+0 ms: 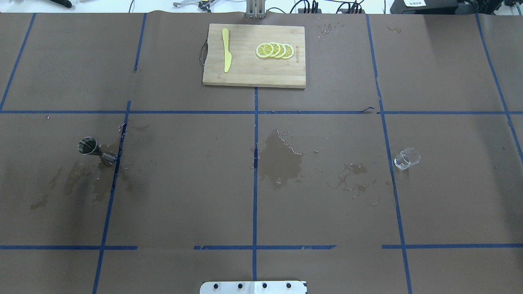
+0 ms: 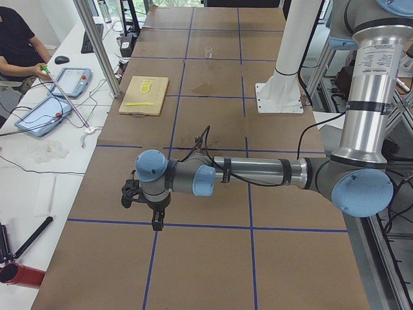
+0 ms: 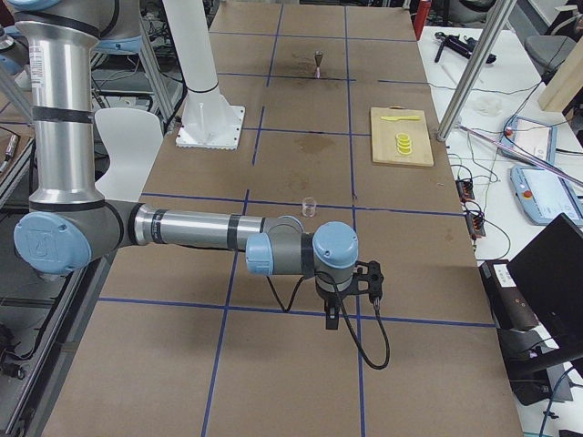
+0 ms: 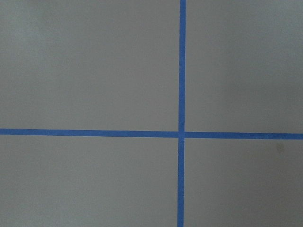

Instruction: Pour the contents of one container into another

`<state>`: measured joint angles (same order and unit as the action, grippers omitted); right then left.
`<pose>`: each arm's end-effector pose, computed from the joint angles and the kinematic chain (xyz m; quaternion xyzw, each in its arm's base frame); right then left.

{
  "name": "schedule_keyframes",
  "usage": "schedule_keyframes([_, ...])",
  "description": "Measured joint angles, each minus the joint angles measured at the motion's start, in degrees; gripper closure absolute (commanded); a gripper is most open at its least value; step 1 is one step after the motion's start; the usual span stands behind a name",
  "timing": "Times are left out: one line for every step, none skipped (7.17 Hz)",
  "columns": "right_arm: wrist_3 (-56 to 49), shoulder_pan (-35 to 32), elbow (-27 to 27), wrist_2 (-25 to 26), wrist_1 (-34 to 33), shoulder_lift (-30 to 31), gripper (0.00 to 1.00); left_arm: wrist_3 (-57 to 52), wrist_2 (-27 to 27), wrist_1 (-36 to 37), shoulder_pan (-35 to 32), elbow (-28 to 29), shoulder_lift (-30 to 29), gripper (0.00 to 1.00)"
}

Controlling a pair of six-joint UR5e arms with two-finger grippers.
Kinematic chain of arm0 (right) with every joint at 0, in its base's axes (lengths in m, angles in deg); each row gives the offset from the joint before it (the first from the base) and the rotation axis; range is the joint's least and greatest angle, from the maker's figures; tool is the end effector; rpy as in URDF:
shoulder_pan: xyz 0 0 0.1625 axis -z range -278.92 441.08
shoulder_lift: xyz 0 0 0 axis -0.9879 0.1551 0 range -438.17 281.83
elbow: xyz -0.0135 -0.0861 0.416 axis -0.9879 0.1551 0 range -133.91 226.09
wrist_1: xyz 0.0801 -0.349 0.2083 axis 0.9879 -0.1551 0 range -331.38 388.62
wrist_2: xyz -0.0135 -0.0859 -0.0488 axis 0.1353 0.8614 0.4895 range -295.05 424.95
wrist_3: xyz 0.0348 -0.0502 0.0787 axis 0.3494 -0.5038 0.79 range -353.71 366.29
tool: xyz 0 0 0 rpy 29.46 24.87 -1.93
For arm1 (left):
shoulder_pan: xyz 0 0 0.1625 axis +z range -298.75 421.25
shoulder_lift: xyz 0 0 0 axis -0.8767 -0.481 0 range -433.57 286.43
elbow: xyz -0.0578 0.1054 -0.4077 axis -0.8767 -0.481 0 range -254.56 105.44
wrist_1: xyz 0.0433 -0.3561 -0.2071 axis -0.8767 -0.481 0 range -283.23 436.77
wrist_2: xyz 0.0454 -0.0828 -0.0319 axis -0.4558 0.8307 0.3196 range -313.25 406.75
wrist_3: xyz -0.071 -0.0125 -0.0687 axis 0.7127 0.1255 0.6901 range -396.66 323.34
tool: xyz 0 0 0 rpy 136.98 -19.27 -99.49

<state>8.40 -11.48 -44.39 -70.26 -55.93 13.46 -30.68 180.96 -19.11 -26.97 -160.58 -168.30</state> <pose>0.0841 -0.4815 0.6577 0.0362 -0.3840 0.0231 0.9223 -0.0472 -0.5361 0.6403 0.0280 0.3785 -0.0121 0.9251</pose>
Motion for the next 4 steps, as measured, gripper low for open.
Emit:
schedule_keyframes([0.0,-0.1,-0.1,0.0,0.0,0.0,0.00,0.0,0.0,0.0,0.3,0.1,0.1,0.00])
schedule_keyframes([0.0,-0.2,-0.2,0.0,0.0,0.0,0.00,0.0,0.0,-0.1,0.4,0.1,0.2,0.00])
schedule_keyframes([0.0,-0.3,-0.2,0.0,0.0,0.0,0.00,-0.1,0.0,-0.1,0.5,0.1,0.3,0.00])
schedule_keyframes([0.0,-0.4,-0.2,0.0,0.0,0.0,0.00,-0.1,0.0,-0.1,0.5,0.1,0.3,0.00])
